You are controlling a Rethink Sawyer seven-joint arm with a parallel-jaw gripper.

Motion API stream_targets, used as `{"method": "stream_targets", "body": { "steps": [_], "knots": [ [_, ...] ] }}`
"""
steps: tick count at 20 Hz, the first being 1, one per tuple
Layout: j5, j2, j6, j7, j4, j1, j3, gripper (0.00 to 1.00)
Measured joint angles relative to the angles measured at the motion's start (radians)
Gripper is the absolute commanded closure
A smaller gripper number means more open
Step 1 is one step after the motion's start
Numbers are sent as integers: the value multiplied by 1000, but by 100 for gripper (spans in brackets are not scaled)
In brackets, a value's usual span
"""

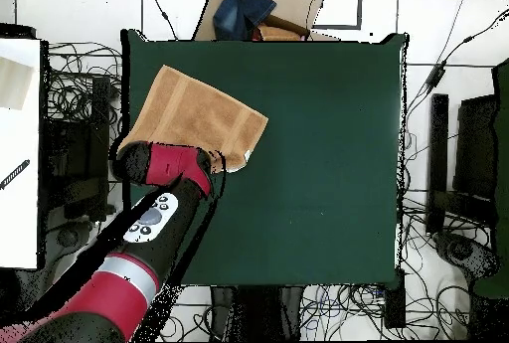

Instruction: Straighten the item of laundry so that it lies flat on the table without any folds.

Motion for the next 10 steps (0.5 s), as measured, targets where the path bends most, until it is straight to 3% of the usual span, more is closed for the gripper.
{"method": "stream_targets", "body": {
  "steps": [10],
  "knots": [
    [-1,41,1,0,-50,0,-4,0]
  ]
}}
